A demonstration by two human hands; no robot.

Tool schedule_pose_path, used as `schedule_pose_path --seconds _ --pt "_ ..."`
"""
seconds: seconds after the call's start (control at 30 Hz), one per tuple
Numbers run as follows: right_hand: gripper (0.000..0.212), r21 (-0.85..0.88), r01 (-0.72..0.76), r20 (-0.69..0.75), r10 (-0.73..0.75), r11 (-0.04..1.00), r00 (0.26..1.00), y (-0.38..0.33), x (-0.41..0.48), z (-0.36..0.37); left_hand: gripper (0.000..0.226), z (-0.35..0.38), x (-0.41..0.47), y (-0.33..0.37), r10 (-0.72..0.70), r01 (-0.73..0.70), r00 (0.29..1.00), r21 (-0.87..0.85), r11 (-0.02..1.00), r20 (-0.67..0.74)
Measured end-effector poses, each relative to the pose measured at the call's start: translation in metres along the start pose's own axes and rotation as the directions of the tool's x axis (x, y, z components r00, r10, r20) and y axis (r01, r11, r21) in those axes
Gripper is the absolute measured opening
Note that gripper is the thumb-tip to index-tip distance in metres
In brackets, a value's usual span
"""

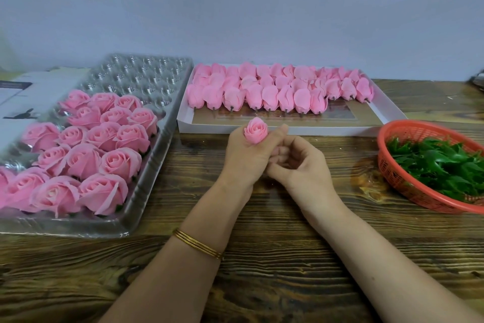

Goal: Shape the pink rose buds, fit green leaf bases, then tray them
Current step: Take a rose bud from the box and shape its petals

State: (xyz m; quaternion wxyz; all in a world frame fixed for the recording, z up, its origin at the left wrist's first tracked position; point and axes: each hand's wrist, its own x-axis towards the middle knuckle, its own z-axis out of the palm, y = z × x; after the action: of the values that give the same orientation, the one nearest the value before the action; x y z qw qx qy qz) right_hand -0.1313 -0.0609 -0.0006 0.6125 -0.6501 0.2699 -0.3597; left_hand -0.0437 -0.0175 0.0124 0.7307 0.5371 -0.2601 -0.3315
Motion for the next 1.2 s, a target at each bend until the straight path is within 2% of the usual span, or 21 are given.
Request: schedule_pose_path --seconds 0.23,0.47,0.57,0.63,0.7,0.83,0.87,0.93,1.0,1.2 --pt "0.031 -0.162 0.122 -0.025 -0.128 0.979 0.991 0.004 -0.002 0.004 0.034 0.002 0.002 -0.005 -0.06 0.063 0.997 -0.048 0.997 0.048" --pt "0.033 -0.193 0.163 -0.04 -0.174 0.968 0.984 0.002 -0.001 0.002 0.053 0.001 0.004 -0.006 -0.062 0.068 0.993 -0.063 0.996 0.105" --pt "0.027 -0.154 0.151 -0.014 -0.155 0.976 0.988 0.005 0.0 0.0 0.05 -0.002 0.004 -0.005 -0.081 0.087 0.99 -0.051 0.995 0.111" --pt "0.024 -0.113 0.121 0.024 -0.119 0.986 0.993 0.006 0.001 0.0 0.042 -0.004 0.006 -0.005 -0.096 0.101 0.99 -0.045 0.994 0.102" --pt "0.032 -0.066 0.088 0.062 -0.084 0.994 0.995 0.006 0.001 0.0 0.032 -0.006 0.007 -0.004 -0.114 0.117 0.989 -0.03 0.993 0.098" --pt "0.021 0.021 -0.006 0.121 0.004 1.0 0.993 0.003 0.003 0.0 0.016 -0.011 0.007 -0.001 -0.141 0.143 0.98 -0.005 0.99 0.138" --pt "0.017 0.05 -0.035 0.137 0.028 0.998 0.99 0.002 0.003 0.0 0.017 -0.012 0.006 0.001 -0.149 0.151 0.978 -0.006 0.988 0.147" --pt "0.009 0.099 -0.085 0.17 0.068 0.991 0.983 0.002 0.004 0.0 0.04 -0.013 0.006 0.003 -0.165 0.166 0.973 0.008 0.986 0.159" --pt "0.01 0.134 -0.12 0.19 0.093 0.984 0.977 0.002 0.005 0.0 0.051 -0.012 0.006 0.005 -0.164 0.163 0.972 0.022 0.986 0.166" --pt "0.015 0.212 -0.155 0.18 0.117 0.965 0.977 0.007 0.007 -0.001 0.019 -0.009 0.007 0.0 -0.151 0.154 0.985 -0.031 0.988 0.079"
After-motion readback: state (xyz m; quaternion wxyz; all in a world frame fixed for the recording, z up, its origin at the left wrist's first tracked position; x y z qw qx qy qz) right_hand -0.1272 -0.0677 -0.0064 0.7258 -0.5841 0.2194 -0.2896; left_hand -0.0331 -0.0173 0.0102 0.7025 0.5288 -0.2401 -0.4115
